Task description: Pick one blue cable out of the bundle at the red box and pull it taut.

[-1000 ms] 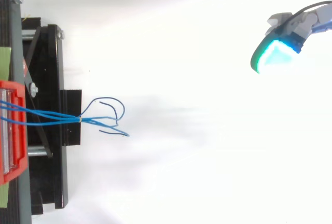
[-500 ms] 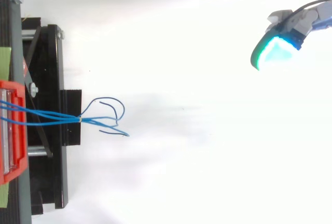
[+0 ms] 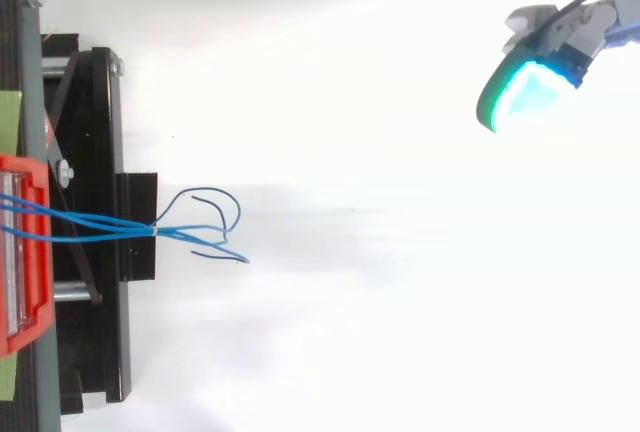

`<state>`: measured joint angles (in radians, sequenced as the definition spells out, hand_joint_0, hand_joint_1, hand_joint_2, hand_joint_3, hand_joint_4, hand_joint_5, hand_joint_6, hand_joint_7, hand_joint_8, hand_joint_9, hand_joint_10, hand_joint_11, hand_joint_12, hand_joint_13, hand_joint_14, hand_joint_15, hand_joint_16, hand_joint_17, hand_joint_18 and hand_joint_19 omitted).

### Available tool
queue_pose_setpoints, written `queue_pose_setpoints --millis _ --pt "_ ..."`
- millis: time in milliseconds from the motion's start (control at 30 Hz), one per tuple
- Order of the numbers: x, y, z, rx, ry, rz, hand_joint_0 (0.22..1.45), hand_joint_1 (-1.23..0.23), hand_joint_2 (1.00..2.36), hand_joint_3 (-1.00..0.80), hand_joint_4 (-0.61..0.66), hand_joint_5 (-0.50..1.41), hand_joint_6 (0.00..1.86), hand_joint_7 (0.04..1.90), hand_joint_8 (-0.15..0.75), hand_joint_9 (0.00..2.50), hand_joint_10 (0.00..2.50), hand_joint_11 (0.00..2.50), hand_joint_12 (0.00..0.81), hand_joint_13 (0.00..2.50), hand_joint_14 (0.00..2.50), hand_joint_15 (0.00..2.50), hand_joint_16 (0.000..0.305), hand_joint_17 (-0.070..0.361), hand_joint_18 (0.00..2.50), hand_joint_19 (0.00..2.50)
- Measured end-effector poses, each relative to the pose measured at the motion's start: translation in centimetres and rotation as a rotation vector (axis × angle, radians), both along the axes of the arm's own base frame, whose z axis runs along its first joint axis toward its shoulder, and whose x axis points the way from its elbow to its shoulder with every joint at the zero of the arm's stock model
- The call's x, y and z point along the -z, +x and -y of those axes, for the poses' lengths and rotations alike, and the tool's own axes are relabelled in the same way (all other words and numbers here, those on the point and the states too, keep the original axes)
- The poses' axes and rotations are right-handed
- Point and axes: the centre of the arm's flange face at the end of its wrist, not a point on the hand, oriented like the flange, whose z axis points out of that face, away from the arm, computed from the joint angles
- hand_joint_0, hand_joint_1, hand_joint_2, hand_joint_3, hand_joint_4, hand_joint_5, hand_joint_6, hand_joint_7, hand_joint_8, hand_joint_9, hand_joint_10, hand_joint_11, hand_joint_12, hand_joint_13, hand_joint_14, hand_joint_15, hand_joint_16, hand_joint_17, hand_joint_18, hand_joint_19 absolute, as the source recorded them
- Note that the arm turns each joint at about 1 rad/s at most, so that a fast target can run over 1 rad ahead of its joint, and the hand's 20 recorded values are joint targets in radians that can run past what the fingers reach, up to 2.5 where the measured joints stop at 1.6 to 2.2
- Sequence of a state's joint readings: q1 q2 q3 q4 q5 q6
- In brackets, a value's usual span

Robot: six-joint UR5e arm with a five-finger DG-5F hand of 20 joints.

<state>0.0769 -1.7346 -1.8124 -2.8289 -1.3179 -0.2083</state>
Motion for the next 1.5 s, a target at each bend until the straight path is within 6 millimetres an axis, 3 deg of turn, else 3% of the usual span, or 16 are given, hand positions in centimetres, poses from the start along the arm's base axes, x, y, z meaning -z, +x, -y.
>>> queue_pose_setpoints --millis 500,867,1333,1500 --pt "3.5 3.7 -0.6 0.031 -0.004 0.076 0.53 -0.82 1.0 -0.5 0.33 -0.18 0.5 0.82 0.307 0.31 0.0 0.0 0.385 0.16 0.0 0.03 0.059 0.133 0.3 0.17" --pt "3.7 6.0 -1.3 0.073 -0.005 0.118 0.55 -0.83 1.0 -0.5 0.33 -0.18 0.5 0.82 0.306 0.32 0.0 0.0 0.384 0.16 0.0 0.03 0.058 0.131 0.29 0.17" --pt "6.4 13.4 -2.9 0.026 0.04 0.103 0.56 -0.79 1.0 -0.48 0.35 -0.17 0.5 0.88 0.302 0.32 0.0 0.0 0.382 0.14 0.0 0.03 0.057 0.128 0.27 0.17" --pt "7.5 15.1 -3.4 0.017 0.057 0.092 0.57 -0.8 1.0 -0.47 0.35 -0.16 0.5 0.89 0.3 0.31 0.0 0.0 0.38 0.14 0.0 0.03 0.057 0.128 0.26 0.17"
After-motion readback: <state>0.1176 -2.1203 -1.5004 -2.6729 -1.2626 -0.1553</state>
